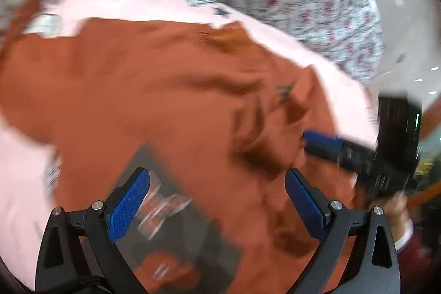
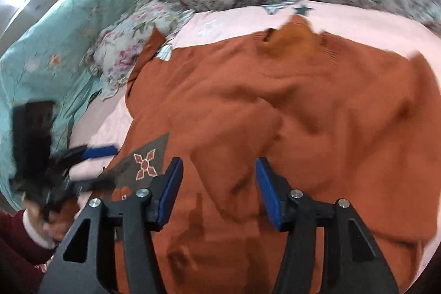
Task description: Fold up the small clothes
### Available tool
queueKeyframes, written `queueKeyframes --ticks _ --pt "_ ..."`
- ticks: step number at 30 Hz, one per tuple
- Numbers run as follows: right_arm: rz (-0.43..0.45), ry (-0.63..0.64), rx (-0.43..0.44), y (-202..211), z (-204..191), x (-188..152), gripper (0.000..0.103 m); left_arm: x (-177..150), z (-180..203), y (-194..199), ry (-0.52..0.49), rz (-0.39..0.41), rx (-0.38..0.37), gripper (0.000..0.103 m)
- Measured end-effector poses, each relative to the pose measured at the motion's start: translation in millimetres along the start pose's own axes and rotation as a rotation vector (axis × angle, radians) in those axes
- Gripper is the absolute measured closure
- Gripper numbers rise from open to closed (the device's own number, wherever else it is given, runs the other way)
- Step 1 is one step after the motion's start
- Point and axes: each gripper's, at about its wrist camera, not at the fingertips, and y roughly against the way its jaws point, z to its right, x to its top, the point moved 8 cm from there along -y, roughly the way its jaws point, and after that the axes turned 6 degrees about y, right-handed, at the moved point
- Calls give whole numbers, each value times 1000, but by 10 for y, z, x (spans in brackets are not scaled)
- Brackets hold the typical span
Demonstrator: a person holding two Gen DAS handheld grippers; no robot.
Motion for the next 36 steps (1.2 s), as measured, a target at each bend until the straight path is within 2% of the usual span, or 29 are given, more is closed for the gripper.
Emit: queueKeyframes --ticks 3,5,7,8,9,10,11,12,14,15,17,19,21,23,25,26,27,28,32,36 --pt "27 -48 -38 228 126 -104 46 274 215 -388 1 -113 -136 4" --pt "46 -80 -76 375 237 -181 46 371 342 -652 -16 -184 -152 4" --pt "55 -108 -101 466 321 -241 45 389 459 -860 -52 -233 -163 10" --pt "57 -118 -114 494 356 -263 45 376 511 -977 -80 -258 -154 28" --pt "60 -127 -130 526 402 -291 45 356 554 -1055 -105 -271 -145 63" --pt "62 -134 -145 547 446 -312 45 344 582 -1118 -133 -275 -120 83" --pt "62 -143 -158 557 490 -328 45 327 599 -1128 -147 -259 -103 93" --pt "61 -153 -165 566 526 -343 45 336 598 -1081 -152 -223 -90 95" --pt "61 -180 -180 564 613 -349 45 422 581 -830 -134 -116 -83 95" --pt "63 -187 -186 567 639 -352 45 516 513 -577 -96 -24 -91 95" --pt "74 -205 -202 598 706 -358 45 599 302 -190 -14 96 -102 95" --pt "85 -220 -206 632 747 -386 45 647 -24 -30 88 140 -78 93" --pt "86 -237 -215 638 791 -400 45 597 -359 -80 170 106 -75 87" --pt "90 -254 -226 645 824 -413 45 510 -539 -193 216 61 -58 85" --pt "99 -265 -233 671 837 -421 45 421 -613 -305 235 33 -61 76" --pt "105 -267 -239 697 844 -429 45 399 -607 -373 246 26 -69 62" --pt "109 -267 -244 716 849 -431 45 362 -633 -420 264 18 -74 43" --pt "113 -268 -256 747 863 -434 45 355 -671 -475 295 10 -95 39" --pt "112 -289 -280 830 949 -462 45 469 -642 -479 312 15 -140 38" --pt "93 -313 -263 815 941 -506 45 553 -545 -491 282 -13 -120 40"
